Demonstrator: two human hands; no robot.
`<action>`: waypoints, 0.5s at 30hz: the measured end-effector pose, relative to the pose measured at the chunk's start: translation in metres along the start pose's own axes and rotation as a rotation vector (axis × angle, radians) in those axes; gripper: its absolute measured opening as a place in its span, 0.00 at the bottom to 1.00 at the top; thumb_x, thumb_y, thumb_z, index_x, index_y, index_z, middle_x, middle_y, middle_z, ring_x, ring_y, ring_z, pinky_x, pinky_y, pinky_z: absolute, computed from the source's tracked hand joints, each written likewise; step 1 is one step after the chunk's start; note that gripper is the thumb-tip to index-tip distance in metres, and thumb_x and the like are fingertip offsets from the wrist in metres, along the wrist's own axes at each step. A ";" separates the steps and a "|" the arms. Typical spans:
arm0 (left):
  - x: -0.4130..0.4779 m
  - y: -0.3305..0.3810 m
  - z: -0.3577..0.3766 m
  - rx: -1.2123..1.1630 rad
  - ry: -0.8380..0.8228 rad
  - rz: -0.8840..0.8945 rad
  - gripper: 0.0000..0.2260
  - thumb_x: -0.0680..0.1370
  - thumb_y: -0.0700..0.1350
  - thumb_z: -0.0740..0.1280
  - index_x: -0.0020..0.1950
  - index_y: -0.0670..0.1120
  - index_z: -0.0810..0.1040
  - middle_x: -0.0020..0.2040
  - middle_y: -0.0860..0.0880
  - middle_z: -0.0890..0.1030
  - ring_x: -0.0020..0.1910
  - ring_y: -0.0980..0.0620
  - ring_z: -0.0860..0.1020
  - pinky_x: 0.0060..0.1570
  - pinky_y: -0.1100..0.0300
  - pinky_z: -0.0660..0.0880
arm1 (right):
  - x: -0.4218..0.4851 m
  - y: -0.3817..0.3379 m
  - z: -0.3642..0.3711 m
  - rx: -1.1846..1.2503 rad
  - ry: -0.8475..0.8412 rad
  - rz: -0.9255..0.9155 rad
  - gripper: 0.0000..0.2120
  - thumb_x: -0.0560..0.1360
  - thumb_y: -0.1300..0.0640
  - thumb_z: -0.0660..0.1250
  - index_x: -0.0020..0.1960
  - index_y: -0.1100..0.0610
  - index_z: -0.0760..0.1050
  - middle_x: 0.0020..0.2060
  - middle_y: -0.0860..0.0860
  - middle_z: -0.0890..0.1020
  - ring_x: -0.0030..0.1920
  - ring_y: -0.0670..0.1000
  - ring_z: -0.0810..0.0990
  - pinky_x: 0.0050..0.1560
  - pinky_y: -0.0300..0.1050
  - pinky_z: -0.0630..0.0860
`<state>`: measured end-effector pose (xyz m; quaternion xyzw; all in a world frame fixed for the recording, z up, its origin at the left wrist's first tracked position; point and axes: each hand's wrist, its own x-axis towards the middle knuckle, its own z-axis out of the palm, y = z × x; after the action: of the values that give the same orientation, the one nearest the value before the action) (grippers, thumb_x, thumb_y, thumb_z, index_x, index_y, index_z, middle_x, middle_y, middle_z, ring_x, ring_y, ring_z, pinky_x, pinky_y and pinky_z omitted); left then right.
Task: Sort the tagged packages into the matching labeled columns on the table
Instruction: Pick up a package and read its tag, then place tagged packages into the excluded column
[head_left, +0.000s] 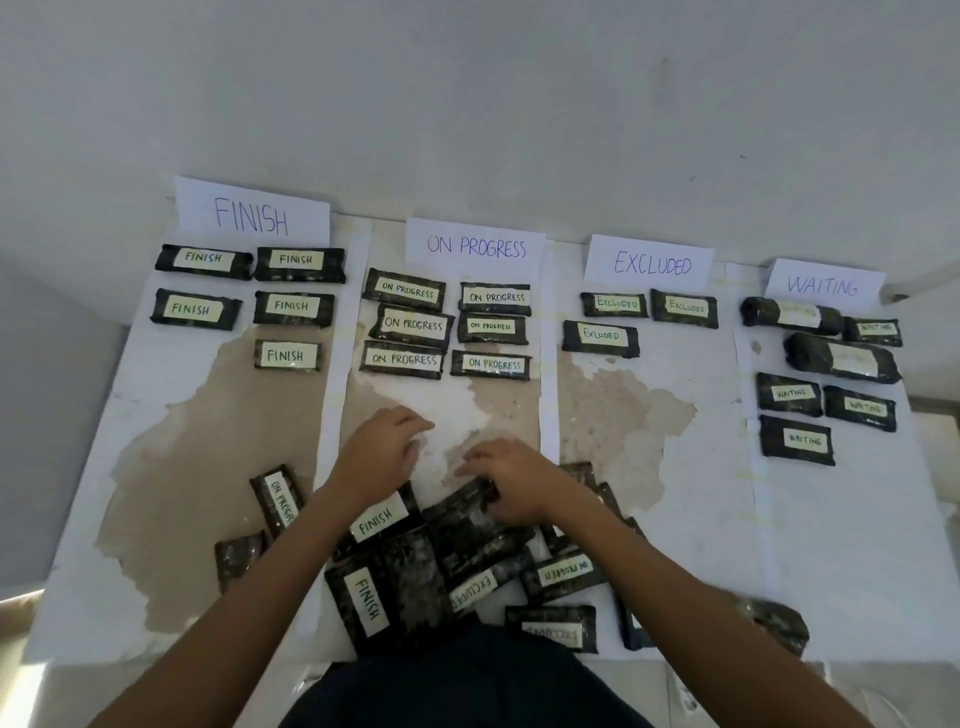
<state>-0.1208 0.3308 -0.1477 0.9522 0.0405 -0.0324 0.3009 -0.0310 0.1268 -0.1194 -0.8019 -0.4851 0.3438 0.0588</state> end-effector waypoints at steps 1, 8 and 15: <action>-0.009 0.005 0.002 -0.036 -0.012 -0.009 0.13 0.76 0.39 0.62 0.59 0.45 0.78 0.55 0.46 0.79 0.54 0.47 0.75 0.53 0.55 0.72 | -0.005 -0.003 0.009 -0.045 -0.048 -0.004 0.27 0.69 0.58 0.68 0.68 0.51 0.69 0.68 0.53 0.69 0.66 0.55 0.67 0.66 0.54 0.66; -0.058 0.031 0.024 -0.268 -0.168 -0.173 0.14 0.76 0.41 0.64 0.61 0.48 0.77 0.57 0.51 0.78 0.55 0.53 0.75 0.54 0.62 0.71 | -0.021 -0.007 0.042 -0.137 0.033 0.022 0.32 0.68 0.62 0.70 0.71 0.54 0.65 0.62 0.56 0.69 0.61 0.57 0.69 0.59 0.54 0.72; -0.065 0.064 0.025 -0.584 -0.072 -0.421 0.12 0.78 0.42 0.63 0.61 0.50 0.74 0.54 0.51 0.79 0.53 0.53 0.77 0.50 0.62 0.72 | -0.043 -0.008 0.009 0.670 0.229 0.235 0.12 0.77 0.55 0.65 0.60 0.55 0.77 0.48 0.52 0.80 0.43 0.53 0.79 0.43 0.45 0.78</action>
<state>-0.1798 0.2605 -0.1257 0.7951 0.2327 -0.1141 0.5484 -0.0550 0.0936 -0.1019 -0.8217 -0.2405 0.3961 0.3317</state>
